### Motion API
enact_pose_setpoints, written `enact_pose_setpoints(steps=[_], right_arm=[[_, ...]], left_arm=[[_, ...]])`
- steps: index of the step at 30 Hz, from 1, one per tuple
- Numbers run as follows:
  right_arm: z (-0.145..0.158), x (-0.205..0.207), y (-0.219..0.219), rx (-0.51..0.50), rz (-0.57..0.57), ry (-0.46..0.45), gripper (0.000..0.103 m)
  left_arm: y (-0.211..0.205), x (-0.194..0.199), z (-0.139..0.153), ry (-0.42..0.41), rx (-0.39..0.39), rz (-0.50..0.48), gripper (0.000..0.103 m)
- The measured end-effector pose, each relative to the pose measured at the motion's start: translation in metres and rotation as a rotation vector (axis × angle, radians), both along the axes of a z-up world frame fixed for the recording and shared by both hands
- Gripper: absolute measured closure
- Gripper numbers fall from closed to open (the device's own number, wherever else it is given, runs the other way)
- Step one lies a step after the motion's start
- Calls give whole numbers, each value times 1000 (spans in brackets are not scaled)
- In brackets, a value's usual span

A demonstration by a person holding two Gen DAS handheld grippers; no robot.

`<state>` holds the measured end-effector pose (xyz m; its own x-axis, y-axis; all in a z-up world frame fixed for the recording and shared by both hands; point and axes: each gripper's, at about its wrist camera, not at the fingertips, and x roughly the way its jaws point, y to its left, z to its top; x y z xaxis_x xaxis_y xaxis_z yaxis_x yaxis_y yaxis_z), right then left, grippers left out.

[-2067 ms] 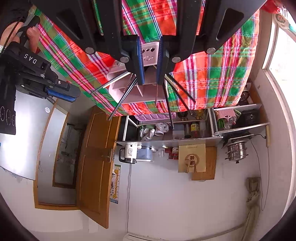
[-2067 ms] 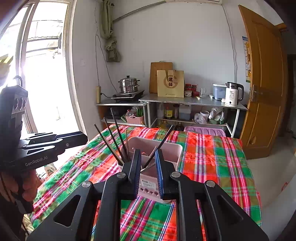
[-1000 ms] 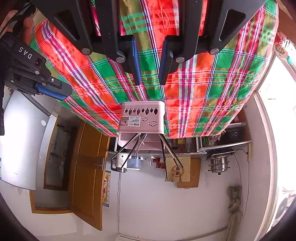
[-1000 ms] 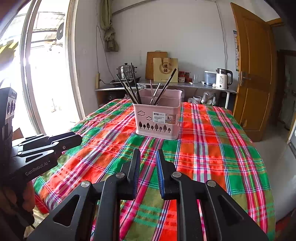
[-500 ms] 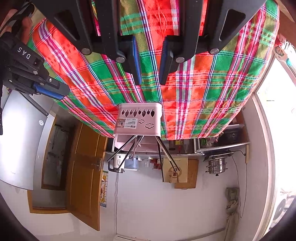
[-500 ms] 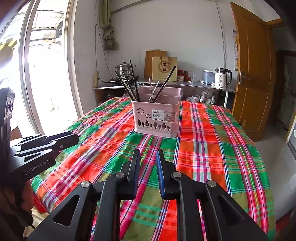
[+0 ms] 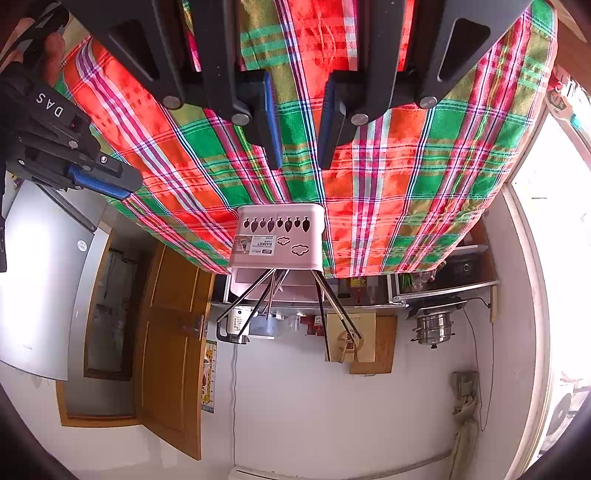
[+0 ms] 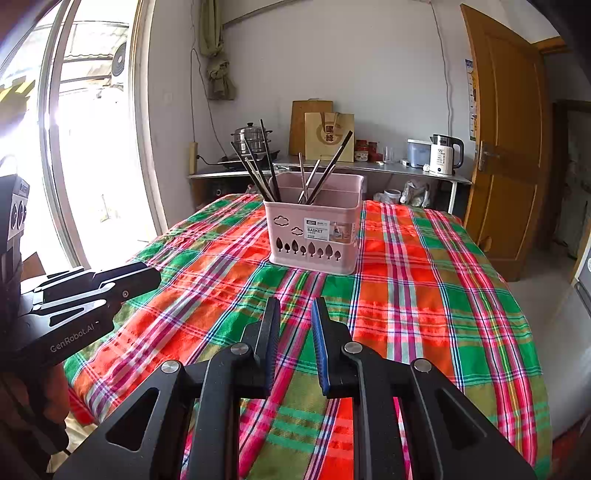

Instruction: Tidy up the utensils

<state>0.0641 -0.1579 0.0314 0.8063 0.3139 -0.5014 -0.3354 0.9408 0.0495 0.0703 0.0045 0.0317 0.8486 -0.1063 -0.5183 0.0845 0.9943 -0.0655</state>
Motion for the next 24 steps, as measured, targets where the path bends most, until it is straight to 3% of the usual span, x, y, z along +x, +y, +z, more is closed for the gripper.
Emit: enact_pose_setpoints(steps=[24], right_arm=[[0, 1, 1, -2, 1, 3, 85]], left_arm=[[-4, -4, 2, -11, -4, -20, 82]])
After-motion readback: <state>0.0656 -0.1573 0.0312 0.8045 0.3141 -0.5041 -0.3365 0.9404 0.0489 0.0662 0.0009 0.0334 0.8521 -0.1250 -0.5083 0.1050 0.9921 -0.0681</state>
